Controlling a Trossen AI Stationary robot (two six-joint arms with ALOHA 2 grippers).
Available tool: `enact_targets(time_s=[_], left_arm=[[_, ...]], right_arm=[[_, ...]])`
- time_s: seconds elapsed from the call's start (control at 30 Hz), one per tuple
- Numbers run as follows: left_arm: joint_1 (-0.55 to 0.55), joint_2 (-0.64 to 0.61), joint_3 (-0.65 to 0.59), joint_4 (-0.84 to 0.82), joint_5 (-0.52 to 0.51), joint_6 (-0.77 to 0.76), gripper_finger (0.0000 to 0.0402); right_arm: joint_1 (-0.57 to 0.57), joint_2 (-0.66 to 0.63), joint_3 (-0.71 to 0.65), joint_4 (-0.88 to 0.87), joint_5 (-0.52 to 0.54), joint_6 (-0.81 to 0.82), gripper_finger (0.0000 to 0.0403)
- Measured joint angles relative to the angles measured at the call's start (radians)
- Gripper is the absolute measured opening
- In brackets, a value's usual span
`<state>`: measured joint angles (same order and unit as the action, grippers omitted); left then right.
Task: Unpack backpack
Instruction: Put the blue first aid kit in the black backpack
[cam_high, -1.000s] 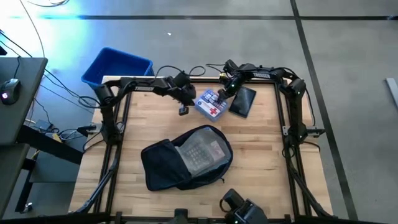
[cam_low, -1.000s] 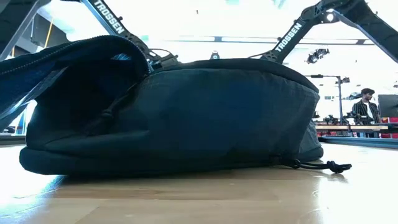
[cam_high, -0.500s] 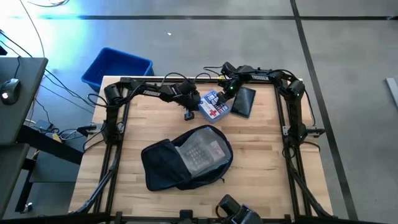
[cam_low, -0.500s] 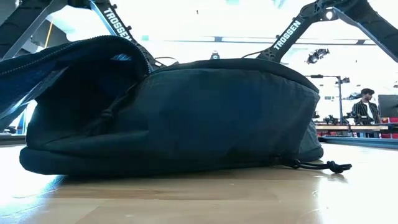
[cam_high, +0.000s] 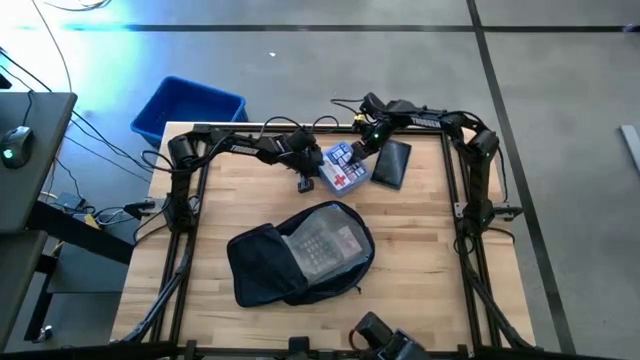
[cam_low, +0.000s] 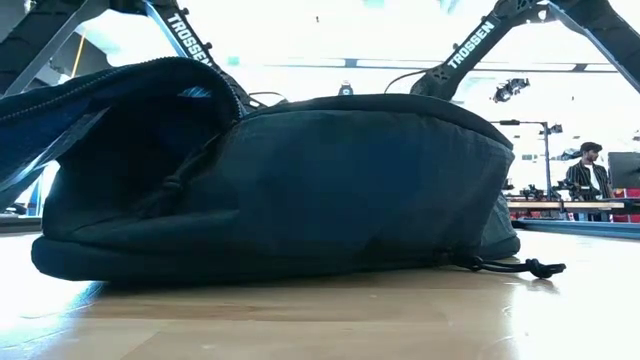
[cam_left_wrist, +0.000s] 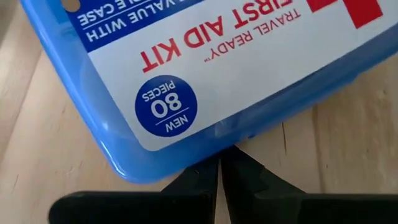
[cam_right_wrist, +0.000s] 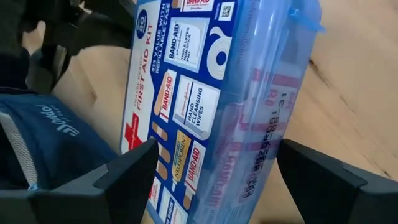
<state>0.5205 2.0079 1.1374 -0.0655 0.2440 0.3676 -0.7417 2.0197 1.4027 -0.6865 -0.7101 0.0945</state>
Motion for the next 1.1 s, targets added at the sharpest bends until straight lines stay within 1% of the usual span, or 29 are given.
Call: enact_targets(time_s=[0.1, 0.17, 0.27, 0.3, 0.33, 0.4, 0.53, 0.6, 0.63, 0.7, 0.73, 0.83, 0.87, 1.0, 1.1], left_arm=[[0.0, 0.0, 0.0, 0.003, -0.004, -0.007, 0.0], [0.0, 0.005, 0.006, 0.048, -0.023, -0.009, 0.0], [0.001, 0.0, 0.006, 0.061, -0.029, -0.021, 0.0], [0.001, 0.001, 0.006, 0.075, -0.041, -0.024, 0.0], [-0.001, 0.003, 0.006, 0.079, -0.048, -0.024, 0.0], [-0.004, 0.003, 0.006, 0.073, -0.064, -0.026, 0.0], [-0.012, 0.003, 0.004, 0.074, -0.059, -0.026, 0.0], [-0.016, 0.003, 0.004, 0.08, -0.065, -0.026, 0.0], [-0.017, -0.002, 0.004, 0.081, -0.072, -0.026, 0.0], [-0.023, -0.017, 0.004, 0.06, -0.097, -0.025, 0.0], [-0.028, -0.03, 0.004, 0.048, -0.116, -0.024, 0.0], [-0.038, -0.096, 0.004, -0.019, -0.186, 0.008, 0.0], [-0.044, -0.122, 0.004, -0.038, -0.217, 0.021, 0.0], [-0.058, -0.245, 0.006, -0.172, -0.342, 0.034, 0.0], [-0.066, -0.355, 0.005, -0.288, -0.381, 0.016, 0.0]], right_arm=[[0.014, 0.0, -0.007, -0.012, -0.046, -0.002, 0.0307], [0.035, 0.001, -0.004, 0.032, -0.121, -0.009, 0.0307], [0.057, -0.003, -0.003, 0.066, -0.179, 0.012, 0.0306], [0.055, -0.005, -0.003, 0.082, -0.183, 0.029, 0.0306], [0.055, -0.009, -0.004, 0.101, -0.173, 0.045, 0.0306], [0.067, -0.022, 0.0, 0.129, -0.101, 0.06, 0.0306], [0.083, -0.023, -0.01, 0.109, 0.012, 0.051, 0.0306], [0.084, -0.021, -0.013, 0.102, 0.069, 0.043, 0.0297], [0.082, -0.022, -0.014, 0.098, 0.092, 0.043, 0.0286], [0.084, -0.024, -0.011, 0.089, 0.129, 0.036, 0.0251], [0.084, -0.024, -0.01, 0.082, 0.132, 0.032, 0.0227], [0.071, -0.041, -0.01, 0.058, 0.136, 0.023, 0.0136], [0.066, -0.052, -0.01, 0.051, 0.148, 0.011, 0.0122], [0.032, -0.133, -0.019, -0.012, 0.222, -0.021, 0.0122], [0.015, -0.254, -0.015, -0.064, 0.264, -0.022, 0.0122]])
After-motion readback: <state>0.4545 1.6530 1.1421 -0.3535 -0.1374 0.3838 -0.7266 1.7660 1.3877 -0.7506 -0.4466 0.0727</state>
